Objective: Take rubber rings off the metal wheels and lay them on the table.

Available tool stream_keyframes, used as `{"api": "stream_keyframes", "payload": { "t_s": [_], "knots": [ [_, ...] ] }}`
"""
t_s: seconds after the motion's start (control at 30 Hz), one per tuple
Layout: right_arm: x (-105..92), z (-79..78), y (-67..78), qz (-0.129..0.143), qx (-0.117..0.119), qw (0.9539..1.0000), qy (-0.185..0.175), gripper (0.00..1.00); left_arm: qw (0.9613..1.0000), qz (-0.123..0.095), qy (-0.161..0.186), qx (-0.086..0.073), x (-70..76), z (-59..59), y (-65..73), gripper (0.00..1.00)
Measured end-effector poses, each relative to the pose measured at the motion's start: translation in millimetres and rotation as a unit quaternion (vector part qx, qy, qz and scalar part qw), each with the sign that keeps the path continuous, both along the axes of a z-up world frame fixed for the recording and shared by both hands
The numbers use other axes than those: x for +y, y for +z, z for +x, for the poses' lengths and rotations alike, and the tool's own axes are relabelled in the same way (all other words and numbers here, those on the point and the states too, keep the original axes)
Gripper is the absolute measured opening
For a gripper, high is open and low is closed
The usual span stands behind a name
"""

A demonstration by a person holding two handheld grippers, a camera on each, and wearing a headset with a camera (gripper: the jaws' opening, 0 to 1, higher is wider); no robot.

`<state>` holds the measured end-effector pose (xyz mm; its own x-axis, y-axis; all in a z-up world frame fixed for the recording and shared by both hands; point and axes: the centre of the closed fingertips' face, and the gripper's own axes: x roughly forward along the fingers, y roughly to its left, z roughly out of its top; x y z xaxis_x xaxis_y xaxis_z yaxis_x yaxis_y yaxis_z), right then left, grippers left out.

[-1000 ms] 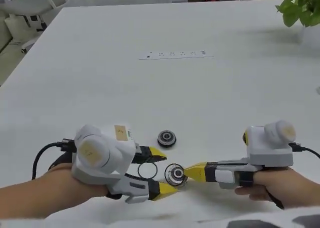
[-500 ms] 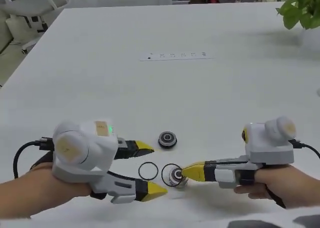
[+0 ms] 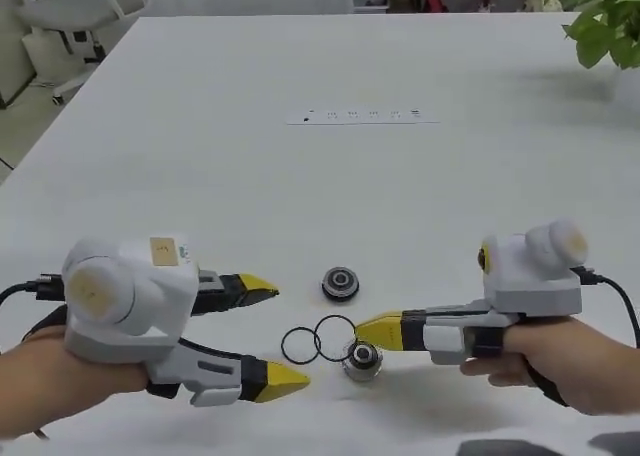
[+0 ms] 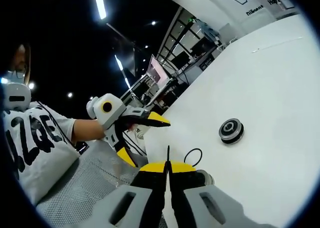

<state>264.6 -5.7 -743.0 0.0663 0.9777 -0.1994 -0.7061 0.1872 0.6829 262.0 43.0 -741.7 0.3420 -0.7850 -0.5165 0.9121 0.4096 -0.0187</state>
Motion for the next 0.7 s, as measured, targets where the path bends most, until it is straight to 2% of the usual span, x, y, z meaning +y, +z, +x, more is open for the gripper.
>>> {"api": "stream_keyframes", "payload": {
  "t_s": [0.23,0.7],
  "knots": [
    [6.5,14.1,-1.3,-0.004,-0.006,1.0,-0.003,0.0,0.9998,0.003,0.017,0.002,15.5,-0.6,-2.8,0.62],
    [17.6,29.8,-11.0,-0.021,-0.01,0.9997,-0.004,0.0,0.9991,0.011,0.042,-0.005,31.7,0.7,-0.4,0.64]
  ]
}}
